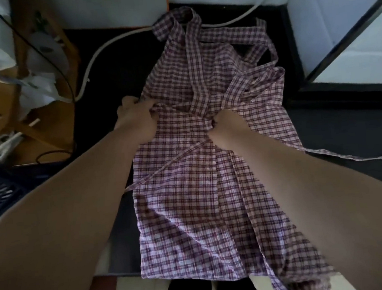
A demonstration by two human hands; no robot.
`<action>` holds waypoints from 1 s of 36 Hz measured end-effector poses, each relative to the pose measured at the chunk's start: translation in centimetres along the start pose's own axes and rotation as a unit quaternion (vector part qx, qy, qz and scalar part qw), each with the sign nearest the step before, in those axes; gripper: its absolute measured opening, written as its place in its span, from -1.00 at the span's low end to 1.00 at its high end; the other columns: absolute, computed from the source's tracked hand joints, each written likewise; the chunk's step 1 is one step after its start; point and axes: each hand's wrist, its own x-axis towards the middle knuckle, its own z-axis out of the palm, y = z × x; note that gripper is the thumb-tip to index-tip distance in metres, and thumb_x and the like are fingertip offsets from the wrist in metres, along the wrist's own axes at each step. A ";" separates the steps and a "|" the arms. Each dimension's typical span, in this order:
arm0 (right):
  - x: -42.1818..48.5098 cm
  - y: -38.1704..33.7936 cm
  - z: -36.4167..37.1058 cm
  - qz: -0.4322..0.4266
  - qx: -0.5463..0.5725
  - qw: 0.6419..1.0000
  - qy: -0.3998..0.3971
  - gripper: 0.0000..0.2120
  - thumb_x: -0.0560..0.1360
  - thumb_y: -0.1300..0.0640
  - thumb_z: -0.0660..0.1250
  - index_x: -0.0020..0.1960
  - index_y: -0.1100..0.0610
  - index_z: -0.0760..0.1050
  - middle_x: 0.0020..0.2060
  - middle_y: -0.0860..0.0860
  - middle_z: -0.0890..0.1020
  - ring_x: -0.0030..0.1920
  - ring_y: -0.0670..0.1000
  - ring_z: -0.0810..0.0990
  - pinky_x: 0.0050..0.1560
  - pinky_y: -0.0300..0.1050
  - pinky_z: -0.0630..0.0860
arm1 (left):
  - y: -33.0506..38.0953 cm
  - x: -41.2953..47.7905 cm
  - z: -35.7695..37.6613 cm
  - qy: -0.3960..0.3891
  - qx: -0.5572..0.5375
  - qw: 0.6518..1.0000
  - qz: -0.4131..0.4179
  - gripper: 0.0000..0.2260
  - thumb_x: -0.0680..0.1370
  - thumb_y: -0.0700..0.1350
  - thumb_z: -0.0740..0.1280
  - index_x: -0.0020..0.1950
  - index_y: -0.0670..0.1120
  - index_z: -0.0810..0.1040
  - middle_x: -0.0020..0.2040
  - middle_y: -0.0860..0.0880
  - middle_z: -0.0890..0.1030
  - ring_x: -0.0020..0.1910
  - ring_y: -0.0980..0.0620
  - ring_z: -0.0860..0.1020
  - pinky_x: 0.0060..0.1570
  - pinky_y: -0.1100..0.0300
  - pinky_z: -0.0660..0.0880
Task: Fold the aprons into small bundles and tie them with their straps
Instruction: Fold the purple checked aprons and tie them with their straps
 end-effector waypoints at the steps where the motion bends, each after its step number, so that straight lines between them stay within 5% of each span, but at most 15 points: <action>1: 0.2 0.1 -0.1 0.007 0.003 1.000 0.015 -0.90 0.55 0.30 0.24 -0.08 0.14 0.46 -0.29 0.04 0.51 -0.39 -0.01 0.47 -0.48 -0.22 0.37 | -0.1 0.3 0.1 0.009 0.001 1.000 -0.017 -0.62 0.63 0.10 0.14 0.44 0.07 0.36 0.42 -0.15 0.24 0.31 -0.16 0.35 0.28 -0.06 0.42; 4: 0.4 0.5 -0.2 0.005 0.021 0.998 0.065 -0.86 0.54 0.36 0.18 0.02 0.19 0.45 -0.28 0.05 0.49 -0.34 0.03 0.49 -0.50 -0.21 0.36 | -0.1 0.5 0.0 0.040 0.024 0.996 -0.079 -0.58 0.60 0.15 0.20 0.32 -0.09 0.41 0.31 -0.20 0.31 0.21 -0.19 0.41 0.16 -0.11 0.49; 7: 0.6 1.0 -0.2 -0.018 0.008 0.995 0.101 -0.59 0.55 0.41 0.13 0.37 0.20 0.34 0.06 0.16 0.55 0.02 0.18 0.57 -0.34 -0.12 0.47 | 0.5 0.3 0.0 0.076 0.018 0.992 -0.097 -0.57 0.60 0.12 0.24 0.34 -0.13 0.35 0.32 -0.22 0.30 0.21 -0.22 0.40 0.09 -0.09 0.49; 9: 0.6 1.3 -0.2 -0.030 0.005 0.992 0.122 -0.58 0.55 0.41 0.12 0.38 0.21 0.36 0.19 0.18 0.52 0.13 0.18 0.54 -0.15 -0.05 0.51 | 0.7 0.0 0.2 0.101 -0.006 0.989 -0.104 -0.52 0.59 0.10 0.27 0.40 -0.11 0.28 0.34 -0.22 0.29 0.25 -0.23 0.38 0.05 -0.07 0.44; 14: 1.0 2.1 -0.4 -0.025 0.036 0.990 0.131 -0.62 0.60 0.32 0.13 0.40 0.19 0.36 0.08 0.13 0.57 -0.22 0.04 0.49 -0.42 -0.21 0.33 | 0.7 -1.7 0.8 0.162 -0.019 0.982 -0.091 -0.39 0.57 0.07 0.31 0.52 -0.08 0.15 0.45 -0.20 0.18 0.38 -0.22 0.23 0.24 -0.14 0.36; 20: -1.0 2.1 -0.7 -0.085 0.087 0.986 0.113 -0.47 0.59 0.20 0.16 0.52 0.07 0.09 -0.10 0.01 0.53 -0.30 -0.03 0.48 -0.47 -0.24 0.25 | 0.2 -6.4 2.0 0.159 -0.046 0.985 0.038 -0.69 0.59 -0.07 0.25 0.34 -0.05 0.49 0.34 -0.12 0.41 0.31 -0.16 0.38 0.24 -0.08 0.42; 24: -3.9 3.3 -0.3 -0.067 0.064 0.988 0.125 -0.72 0.59 0.12 0.18 0.28 0.15 0.33 -0.29 -0.04 0.48 -0.38 -0.07 0.45 -0.51 -0.19 0.27 | 1.0 -10.2 3.7 0.094 -0.025 0.992 0.078 -0.72 0.62 -0.07 0.23 0.32 -0.02 0.51 0.32 -0.04 0.43 0.33 -0.07 0.36 0.23 0.03 0.43; 28: -5.6 5.1 0.5 -0.021 -0.099 0.995 -0.007 -0.72 0.56 -0.09 0.26 -0.11 0.13 0.38 -0.30 -0.03 0.48 -0.36 -0.05 0.46 -0.49 -0.20 0.27 | 2.0 -12.2 5.4 0.006 -0.007 0.994 0.108 -0.69 0.62 -0.02 0.21 0.37 0.05 0.46 0.38 0.05 0.37 0.38 -0.03 0.31 0.27 0.00 0.42; 32: -5.5 5.9 0.6 -0.013 -0.140 0.990 -0.006 -0.85 0.60 0.12 0.19 -0.11 0.17 0.36 -0.21 0.03 0.47 -0.21 0.04 0.48 -0.33 -0.16 0.38 | 2.6 -12.7 6.3 -0.082 0.095 0.988 0.095 -0.51 0.59 0.15 0.23 0.51 0.16 0.24 0.54 0.10 0.08 0.50 -0.02 0.04 0.45 -0.02 0.10; 36: -5.4 5.4 0.8 -0.079 -0.139 0.987 0.009 -0.73 0.59 0.24 0.17 -0.28 0.08 0.29 -0.29 0.00 0.46 -0.33 -0.03 0.43 -0.43 -0.17 0.30 | 3.0 -12.7 6.5 -0.099 0.147 0.980 0.094 -0.44 0.56 0.25 0.22 0.52 0.26 0.13 0.55 0.05 -0.03 0.49 -0.10 0.00 0.43 -0.10 0.08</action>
